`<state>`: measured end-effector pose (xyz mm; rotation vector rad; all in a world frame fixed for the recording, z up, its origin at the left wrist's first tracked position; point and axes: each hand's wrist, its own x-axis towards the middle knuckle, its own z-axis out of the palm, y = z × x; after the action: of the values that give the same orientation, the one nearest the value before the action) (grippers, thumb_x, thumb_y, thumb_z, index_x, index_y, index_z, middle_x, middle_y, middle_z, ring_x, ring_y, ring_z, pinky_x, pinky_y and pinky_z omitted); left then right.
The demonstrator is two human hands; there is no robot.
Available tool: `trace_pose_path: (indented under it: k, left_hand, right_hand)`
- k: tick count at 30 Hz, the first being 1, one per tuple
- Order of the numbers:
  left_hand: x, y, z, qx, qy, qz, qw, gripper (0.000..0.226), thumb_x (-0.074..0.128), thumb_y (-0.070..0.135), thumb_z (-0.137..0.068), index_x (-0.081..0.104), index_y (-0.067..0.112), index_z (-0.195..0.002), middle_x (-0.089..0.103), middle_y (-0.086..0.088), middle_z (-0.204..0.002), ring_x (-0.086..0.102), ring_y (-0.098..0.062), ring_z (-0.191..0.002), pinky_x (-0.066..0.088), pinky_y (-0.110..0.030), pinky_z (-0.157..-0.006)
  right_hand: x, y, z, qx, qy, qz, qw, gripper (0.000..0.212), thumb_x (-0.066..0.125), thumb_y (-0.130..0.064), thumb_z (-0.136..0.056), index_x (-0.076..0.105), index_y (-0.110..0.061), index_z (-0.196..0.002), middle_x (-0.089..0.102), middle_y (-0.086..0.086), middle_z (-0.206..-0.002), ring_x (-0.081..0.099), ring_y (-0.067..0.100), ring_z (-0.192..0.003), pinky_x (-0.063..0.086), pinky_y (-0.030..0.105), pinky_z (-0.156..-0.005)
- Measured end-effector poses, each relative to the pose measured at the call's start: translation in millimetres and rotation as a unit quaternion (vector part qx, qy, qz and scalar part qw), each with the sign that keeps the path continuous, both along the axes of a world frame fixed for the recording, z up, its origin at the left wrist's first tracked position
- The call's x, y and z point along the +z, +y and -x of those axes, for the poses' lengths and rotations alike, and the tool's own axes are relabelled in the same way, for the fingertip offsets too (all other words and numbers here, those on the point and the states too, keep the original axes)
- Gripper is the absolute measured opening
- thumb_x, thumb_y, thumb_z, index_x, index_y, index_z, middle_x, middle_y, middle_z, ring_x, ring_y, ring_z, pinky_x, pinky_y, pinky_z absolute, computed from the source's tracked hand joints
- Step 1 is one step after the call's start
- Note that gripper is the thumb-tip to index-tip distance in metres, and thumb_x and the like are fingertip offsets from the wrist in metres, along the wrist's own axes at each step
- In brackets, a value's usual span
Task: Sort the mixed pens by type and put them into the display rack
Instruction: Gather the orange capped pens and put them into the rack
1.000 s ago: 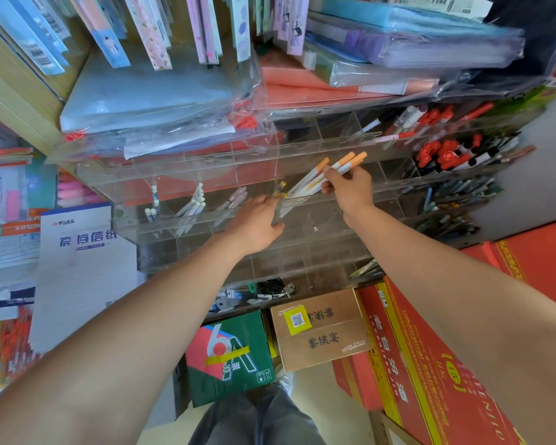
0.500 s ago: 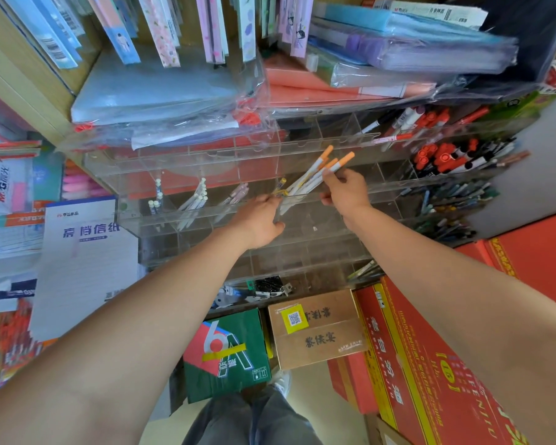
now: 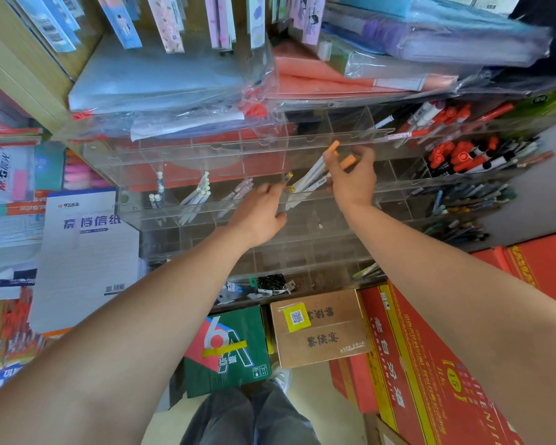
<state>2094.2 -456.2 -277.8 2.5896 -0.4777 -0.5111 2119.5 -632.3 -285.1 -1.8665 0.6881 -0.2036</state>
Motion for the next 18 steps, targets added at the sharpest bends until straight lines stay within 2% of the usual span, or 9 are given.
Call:
trace_pose_path:
  k: [1,4,6,9,13,16,18]
  left_hand:
    - [0.2,-0.2,-0.6,0.001,-0.002,0.002,1.0,0.068,0.052,0.022,-0.096,0.015,0.018,-0.153,0.036,-0.011,-0.148,0.04,-0.026,-0.132,0.038,-0.039,-0.107]
    - [1.2,-1.0,-1.7,0.004,-0.01,0.007,1.0,0.072,0.052,0.021,-0.095,0.01,0.022,-0.154,0.036,-0.01,-0.149,0.042,-0.026,-0.131,0.039,-0.038,-0.105]
    - [2.1,-1.4,-2.6,0.004,-0.011,0.008,1.0,0.074,0.053,0.02,-0.095,0.008,0.023,-0.154,0.036,-0.011,-0.149,0.044,-0.027,-0.129,0.039,-0.038,-0.104]
    - [2.8,-2.6,-4.3,0.01,-0.006,0.018,1.0,0.08,0.055,0.02,-0.094,0.001,0.026,-0.154,0.032,-0.012,-0.152,0.046,-0.027,-0.127,0.041,-0.038,-0.101]
    - [5.2,-3.0,-5.4,0.011,0.006,0.022,1.0,0.081,0.053,0.02,-0.095,-0.002,0.031,-0.153,0.026,-0.012,-0.154,0.042,-0.026,-0.131,0.039,-0.039,-0.102]
    - [6.8,-2.8,-5.4,0.011,0.008,0.027,1.0,0.08,0.053,0.02,-0.096,-0.001,0.033,-0.153,0.027,-0.011,-0.152,0.047,-0.026,-0.125,0.044,-0.039,-0.095]
    - [6.8,-2.6,-5.5,0.013,0.009,0.028,0.999,0.079,0.052,0.02,-0.096,-0.001,0.034,-0.153,0.027,-0.011,-0.152,0.046,-0.025,-0.125,0.044,-0.037,-0.094]
  right_hand:
    - [2.8,-0.3,0.6,-0.003,-0.013,-0.001,1.0,0.052,0.069,-0.056,-0.074,0.046,-0.028,-0.111,0.064,0.006,-0.101,0.067,0.027,-0.088,0.057,0.048,-0.077]
    - [6.4,-0.5,-1.2,0.02,-0.034,0.003,0.999,0.026,0.066,-0.039,-0.086,0.058,-0.018,-0.098,0.067,0.008,-0.088,0.068,0.025,-0.077,0.057,0.048,-0.073]
    - [7.1,2.2,-1.8,0.054,-0.043,0.001,0.998,0.019,0.064,-0.034,-0.089,0.061,-0.016,-0.094,0.069,0.009,-0.086,0.066,0.02,-0.07,0.058,0.045,-0.071]
    - [8.8,3.8,-3.1,0.06,-0.045,0.018,0.997,0.012,0.064,-0.032,-0.088,0.059,-0.021,-0.088,0.068,0.005,-0.083,0.067,0.023,-0.074,0.058,0.047,-0.07]
    - [6.6,-3.1,0.9,0.052,-0.042,0.047,0.997,0.014,0.066,-0.024,-0.084,0.056,-0.024,-0.075,0.065,0.003,-0.074,0.067,0.027,-0.071,0.056,0.049,-0.067]
    - [6.0,-4.1,5.4,0.049,-0.071,0.041,0.995,0.012,0.068,-0.025,-0.085,0.06,-0.016,-0.085,0.067,0.007,-0.08,0.067,0.027,-0.07,0.057,0.047,-0.066]
    - [6.6,-0.9,6.3,0.042,-0.086,0.02,0.995,0.02,0.069,-0.029,-0.085,0.059,-0.014,-0.094,0.067,0.007,-0.088,0.068,0.024,-0.074,0.059,0.045,-0.067]
